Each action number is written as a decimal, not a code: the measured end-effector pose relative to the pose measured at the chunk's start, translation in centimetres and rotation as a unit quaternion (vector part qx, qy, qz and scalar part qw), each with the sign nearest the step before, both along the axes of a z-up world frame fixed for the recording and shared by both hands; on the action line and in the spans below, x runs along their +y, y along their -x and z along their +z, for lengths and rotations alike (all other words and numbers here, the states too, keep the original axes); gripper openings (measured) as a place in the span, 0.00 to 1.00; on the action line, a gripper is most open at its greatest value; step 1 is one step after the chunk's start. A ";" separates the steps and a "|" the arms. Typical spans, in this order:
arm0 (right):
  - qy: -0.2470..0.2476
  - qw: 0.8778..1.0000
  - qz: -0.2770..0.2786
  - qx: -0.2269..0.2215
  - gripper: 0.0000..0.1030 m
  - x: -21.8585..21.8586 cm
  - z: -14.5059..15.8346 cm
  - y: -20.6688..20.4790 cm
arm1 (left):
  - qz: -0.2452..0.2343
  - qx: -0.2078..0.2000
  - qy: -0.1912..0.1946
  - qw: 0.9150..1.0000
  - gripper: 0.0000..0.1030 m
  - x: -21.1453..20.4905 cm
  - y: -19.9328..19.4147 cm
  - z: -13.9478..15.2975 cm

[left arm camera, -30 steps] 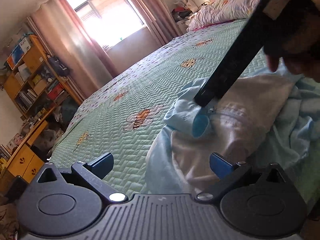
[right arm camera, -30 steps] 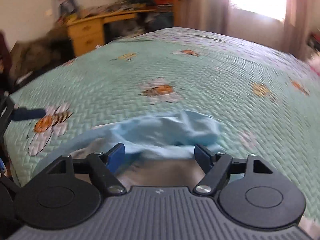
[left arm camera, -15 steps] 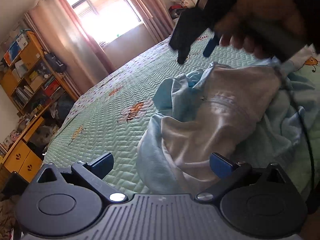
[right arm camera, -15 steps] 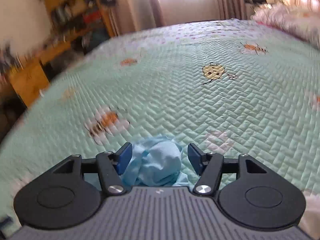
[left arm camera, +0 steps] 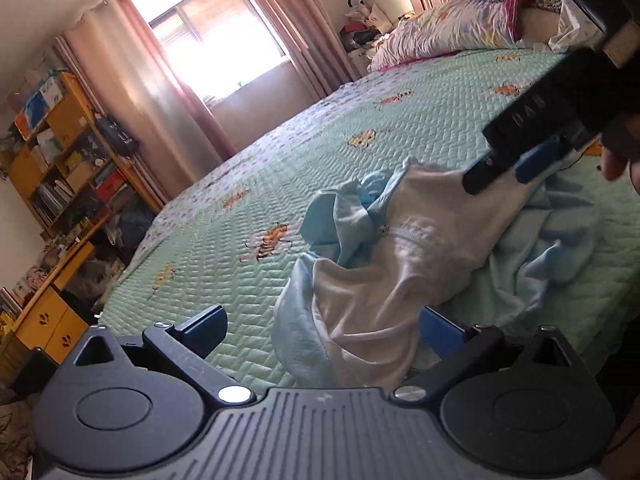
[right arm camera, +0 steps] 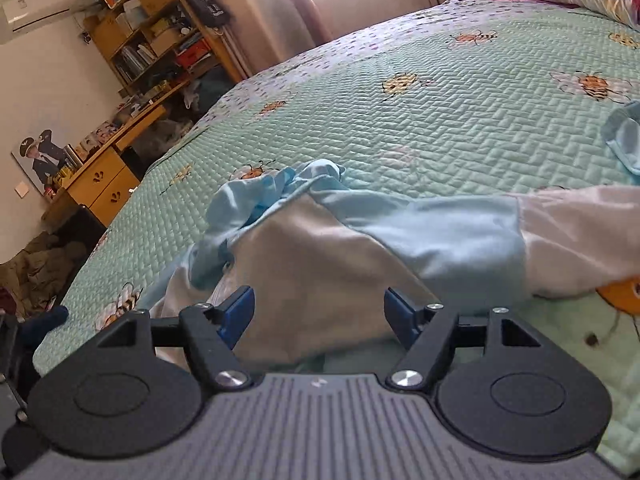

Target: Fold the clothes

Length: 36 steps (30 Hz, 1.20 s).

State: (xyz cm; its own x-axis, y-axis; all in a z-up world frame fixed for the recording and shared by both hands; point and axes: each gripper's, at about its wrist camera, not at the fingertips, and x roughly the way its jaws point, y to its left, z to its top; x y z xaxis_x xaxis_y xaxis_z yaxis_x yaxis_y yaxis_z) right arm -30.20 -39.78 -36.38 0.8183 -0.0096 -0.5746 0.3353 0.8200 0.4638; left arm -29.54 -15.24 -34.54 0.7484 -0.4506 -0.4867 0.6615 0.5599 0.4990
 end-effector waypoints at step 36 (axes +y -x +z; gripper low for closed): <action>-0.082 0.995 -0.054 0.005 0.77 -1.0 -2.5 3.9 | 0.014 0.006 0.008 1.000 0.99 0.6 -4.1 1.1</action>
